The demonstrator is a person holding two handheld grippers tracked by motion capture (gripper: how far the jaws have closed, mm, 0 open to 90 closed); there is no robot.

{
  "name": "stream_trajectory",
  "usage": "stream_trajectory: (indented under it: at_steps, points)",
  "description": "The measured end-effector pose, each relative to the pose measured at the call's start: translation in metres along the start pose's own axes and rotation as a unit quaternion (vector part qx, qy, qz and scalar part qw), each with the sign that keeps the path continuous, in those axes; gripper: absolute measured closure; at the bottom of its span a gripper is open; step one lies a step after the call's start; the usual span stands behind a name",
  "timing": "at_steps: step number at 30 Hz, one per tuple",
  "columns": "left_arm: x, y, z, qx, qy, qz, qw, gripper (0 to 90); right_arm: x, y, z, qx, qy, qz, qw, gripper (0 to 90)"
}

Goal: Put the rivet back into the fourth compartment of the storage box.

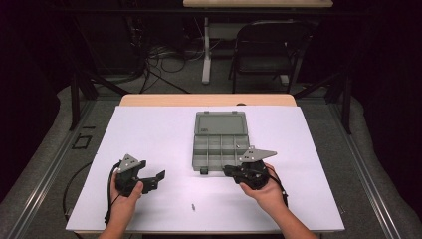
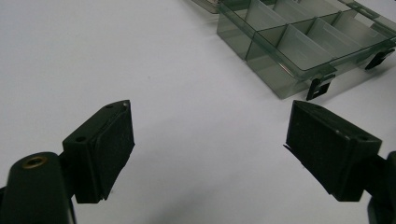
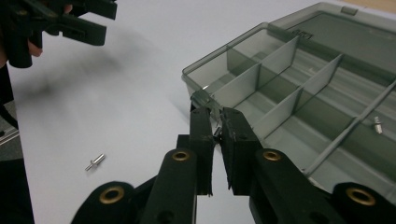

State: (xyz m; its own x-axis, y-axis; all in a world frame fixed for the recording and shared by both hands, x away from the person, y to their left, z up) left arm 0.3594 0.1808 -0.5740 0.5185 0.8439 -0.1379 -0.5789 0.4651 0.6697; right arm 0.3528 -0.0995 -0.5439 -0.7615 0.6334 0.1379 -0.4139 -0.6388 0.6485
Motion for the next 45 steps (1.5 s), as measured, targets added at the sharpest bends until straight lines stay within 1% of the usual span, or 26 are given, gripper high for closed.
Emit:
stream_trajectory:
  at_steps: [6, 9, 11, 14, 19, 20, 24, 27, 30, 35, 37, 39, 45]
  points:
    - [0.000, 0.000, 0.000, -0.001, 0.003, -0.001, 1.0000, 15.2, -0.013, 0.010, 0.014, -0.006, -0.004, -0.013, 0.9999, 83.7]
    - [0.000, 0.000, 0.000, 0.000, 0.002, -0.001, 1.0000, 15.2, -0.019, 0.013, 0.020, -0.008, -0.003, -0.022, 0.9997, 83.6]
    - [0.000, 0.000, 0.000, 0.000, 0.001, -0.001, 1.0000, 15.2, -0.024, 0.013, 0.023, -0.012, -0.006, -0.024, 0.9996, 83.6]
    - [0.000, 0.000, 0.000, 0.000, -0.001, -0.001, 1.0000, 15.2, -0.030, 0.014, 0.025, -0.010, -0.008, -0.032, 0.9994, 83.6]
    - [0.000, 0.000, 0.000, -0.002, 0.002, -0.001, 1.0000, 15.2, -0.040, 0.011, 0.025, -0.006, -0.020, -0.039, 0.9990, 83.7]
    - [0.001, 0.000, 0.000, -0.001, 0.002, 0.000, 1.0000, 15.2, -0.042, 0.011, 0.025, -0.008, -0.018, -0.040, 0.9990, 83.6]
    - [0.001, 0.000, 0.000, 0.000, 0.000, 0.000, 1.0000, 15.2, -0.048, 0.012, 0.028, -0.010, -0.023, -0.050, 0.9984, 83.7]
    - [0.000, 0.000, 0.000, 0.000, 0.000, -0.001, 1.0000, 15.2, -0.050, 0.014, 0.034, -0.019, -0.028, -0.051, 0.9981, 83.7]
    - [0.001, 0.000, 0.000, 0.000, -0.001, 0.001, 1.0000, 15.2, -0.055, 0.016, 0.038, -0.021, -0.027, -0.059, 0.9977, 83.7]
    - [0.001, 0.000, 0.000, 0.001, 0.000, -0.001, 1.0000, 15.2, -0.064, 0.017, 0.046, -0.027, -0.043, -0.061, 0.9969, 83.7]
    - [0.001, 0.000, 0.000, 0.001, -0.001, -0.001, 1.0000, 15.2, -0.069, 0.016, 0.047, -0.027, -0.041, -0.067, 0.9966, 83.7]
    - [0.001, 0.000, 0.000, 0.001, 0.000, -0.001, 1.0000, 15.2, -0.072, 0.014, 0.047, -0.024, -0.047, -0.070, 0.9961, 83.6]
    - [0.001, 0.000, 0.000, 0.001, 0.001, -0.001, 1.0000, 15.2, -0.081, 0.009, 0.044, -0.019, -0.051, -0.081, 0.9952, 83.7]
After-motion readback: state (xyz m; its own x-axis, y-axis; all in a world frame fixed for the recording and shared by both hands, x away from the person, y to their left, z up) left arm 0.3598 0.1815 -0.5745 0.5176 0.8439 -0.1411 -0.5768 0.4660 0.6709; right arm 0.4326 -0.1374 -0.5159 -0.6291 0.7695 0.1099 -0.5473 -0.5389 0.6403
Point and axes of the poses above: each handheld gripper's, and its own axes: y roughly backward along the jaws, z roughly out of its top, x roughly to its left, the point moved 8 cm from there along -y, roughly forward along the jaws, and after that the axes turned 8 degrees about x, right-handed, at the moved point
